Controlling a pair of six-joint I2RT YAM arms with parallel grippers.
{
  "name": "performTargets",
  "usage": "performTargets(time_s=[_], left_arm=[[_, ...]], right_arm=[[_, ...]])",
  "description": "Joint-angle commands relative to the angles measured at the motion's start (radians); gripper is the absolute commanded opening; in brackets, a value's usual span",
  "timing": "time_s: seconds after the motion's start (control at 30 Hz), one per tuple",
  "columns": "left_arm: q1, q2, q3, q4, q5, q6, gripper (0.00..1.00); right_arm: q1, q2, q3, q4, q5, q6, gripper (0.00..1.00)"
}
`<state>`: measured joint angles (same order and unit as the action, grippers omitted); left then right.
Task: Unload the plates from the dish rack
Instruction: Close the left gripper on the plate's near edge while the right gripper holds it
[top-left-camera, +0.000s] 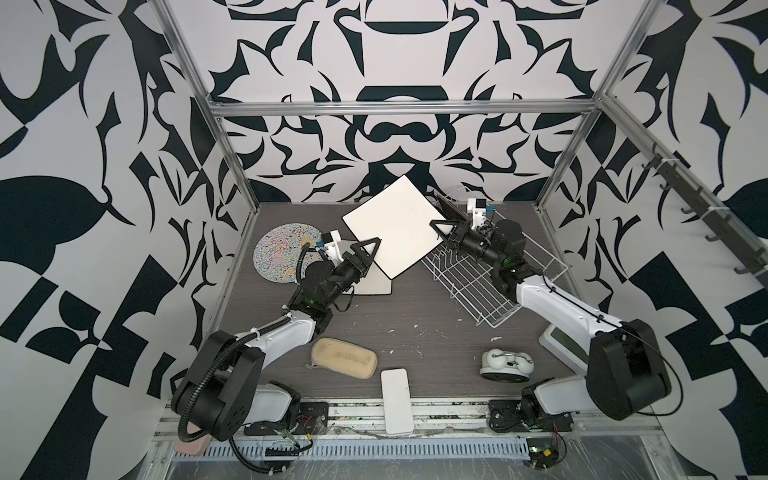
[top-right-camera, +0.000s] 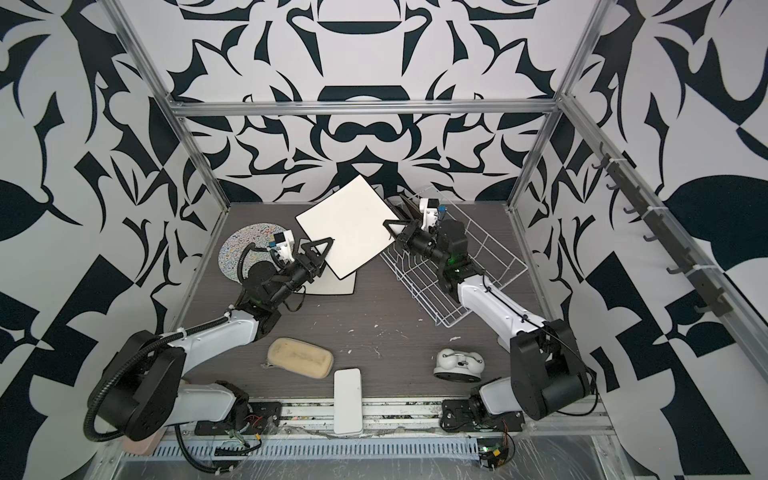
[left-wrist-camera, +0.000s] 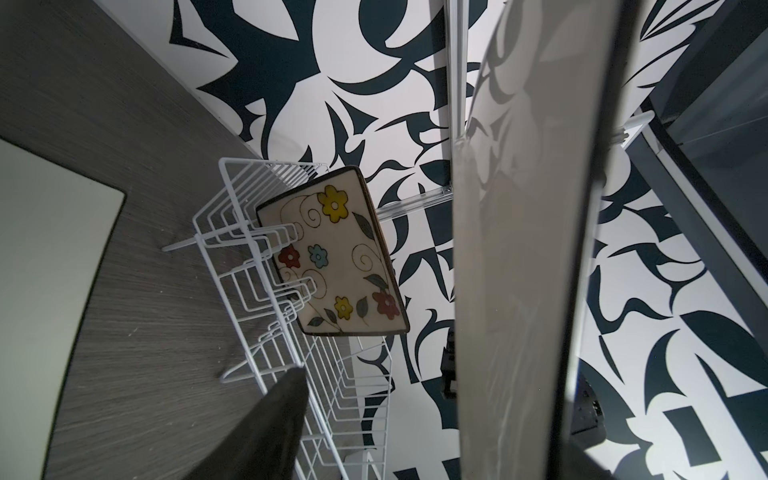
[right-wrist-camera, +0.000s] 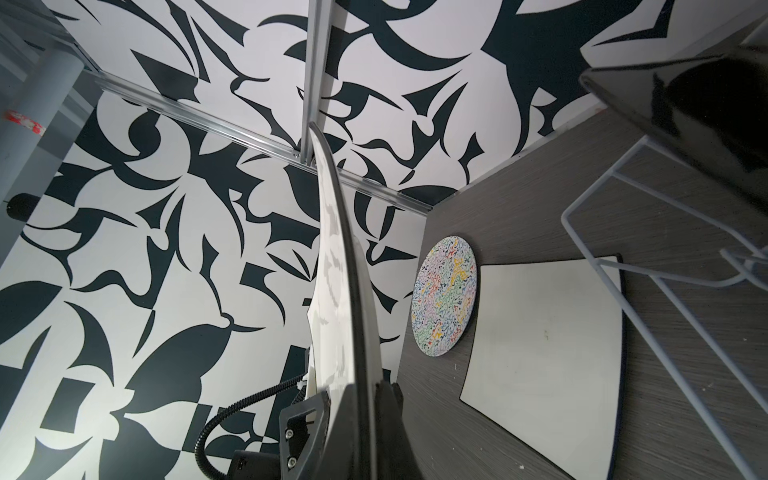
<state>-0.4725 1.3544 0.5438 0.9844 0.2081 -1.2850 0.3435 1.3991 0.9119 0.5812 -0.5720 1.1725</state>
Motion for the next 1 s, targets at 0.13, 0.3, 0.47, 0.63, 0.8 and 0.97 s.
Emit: performTargets(time_s=[0.13, 0.3, 0.47, 0.63, 0.8, 0.97], left_arm=[[0.003, 0.03, -0.008, 0.089, 0.007, -0.02, 0.61], [0.003, 0.033, -0.013, 0.097, 0.003, -0.03, 0.54], [0.002, 0.043, -0.018, 0.121, 0.001, -0.04, 0.48], [0.003, 0.047, -0.016, 0.122, 0.003, -0.043, 0.42], [0.003, 0.052, -0.019, 0.138, 0.003, -0.048, 0.38], [0.003, 0.058, -0.024, 0.149, 0.002, -0.053, 0.31]], right_arm=[[0.002, -0.1, 0.031, 0.207, -0.032, 0.008, 0.0], [0.002, -0.099, 0.017, 0.227, -0.033, 0.016, 0.0], [0.002, -0.087, 0.007, 0.273, -0.029, 0.043, 0.0], [0.002, -0.078, 0.008, 0.295, -0.031, 0.056, 0.0], [0.002, -0.075, 0.008, 0.293, -0.037, 0.059, 0.0], [0.002, -0.077, -0.002, 0.296, -0.043, 0.056, 0.0]])
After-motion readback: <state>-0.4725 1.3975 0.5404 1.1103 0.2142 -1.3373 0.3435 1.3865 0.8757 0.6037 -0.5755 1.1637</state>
